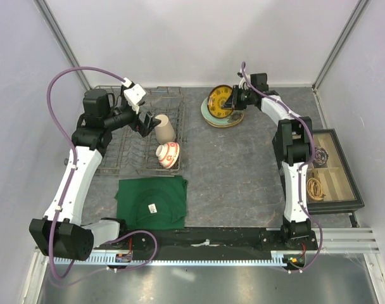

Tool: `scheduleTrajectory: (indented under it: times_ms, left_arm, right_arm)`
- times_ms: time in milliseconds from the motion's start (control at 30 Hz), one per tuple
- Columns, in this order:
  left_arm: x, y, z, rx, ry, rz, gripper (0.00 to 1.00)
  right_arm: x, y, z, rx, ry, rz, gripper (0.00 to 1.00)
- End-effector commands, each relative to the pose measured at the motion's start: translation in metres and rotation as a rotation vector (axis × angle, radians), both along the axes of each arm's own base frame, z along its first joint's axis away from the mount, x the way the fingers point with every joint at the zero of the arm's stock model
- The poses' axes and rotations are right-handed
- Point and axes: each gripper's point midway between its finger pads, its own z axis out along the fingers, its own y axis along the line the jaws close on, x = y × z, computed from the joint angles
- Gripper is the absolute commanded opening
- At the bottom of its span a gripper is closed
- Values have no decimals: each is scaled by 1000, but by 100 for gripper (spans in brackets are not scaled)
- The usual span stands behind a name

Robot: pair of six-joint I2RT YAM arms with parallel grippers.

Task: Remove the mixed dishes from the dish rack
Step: Place the plate at the center of the board.

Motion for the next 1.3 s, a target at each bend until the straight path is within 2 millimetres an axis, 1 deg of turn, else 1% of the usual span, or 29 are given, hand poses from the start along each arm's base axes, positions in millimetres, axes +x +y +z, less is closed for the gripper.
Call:
scheduleTrajectory:
  times_ms: [0,133,267,367,400,433,467,567,600,700,800,933,1233,1267]
  left_arm:
    - [-1,-4,6,-33,-14,-12,99]
    - [-1,-5,-1,-30,1,-15,99]
    - [-3,-5,-5,-28,7,-19,99]
    - [-5,-5,-6,-21,-2,-25,99]
    - [-6,-5,-6,-20,-6,-30,99]
    - [-8,-6,-8,-19,-2,-37,99]
    - [-9,-6,-6,-19,-9,-39,99]
    - [-11,-6,-7,-16,-11,-41,99]
    - [-12,-6,-7,-15,-13,-42,99]
    - [-13,-5,-7,-11,-18,-43,99]
    - [-14,-5,-7,-10,-17,-45,99]
    - [-16,-6,-8,-8,-15,-51,99]
    - [-12,0,-8,27,-40,-25,99]
    - [-11,1,-8,33,-47,-24,99]
  right_arm:
    - [10,4,7,56,-26,20,0]
    - [6,4,-4,52,-7,22,0]
    - [4,4,-11,54,11,24,0]
    - [1,4,-12,59,20,31,18]
    - [0,4,-12,62,23,33,30]
    - [-2,5,-13,61,26,34,34]
    - [-2,3,-13,59,25,33,42]
    - [-2,1,-12,51,23,28,51]
    - [-2,0,-13,49,25,26,57]
    - [-3,-1,-14,36,25,27,64]
    - [-4,-6,-13,22,23,24,68]
    - [-7,-10,-12,3,24,20,69]
    - [-12,-24,5,-86,-6,13,73]
    - [-12,-26,7,-99,-16,16,74]
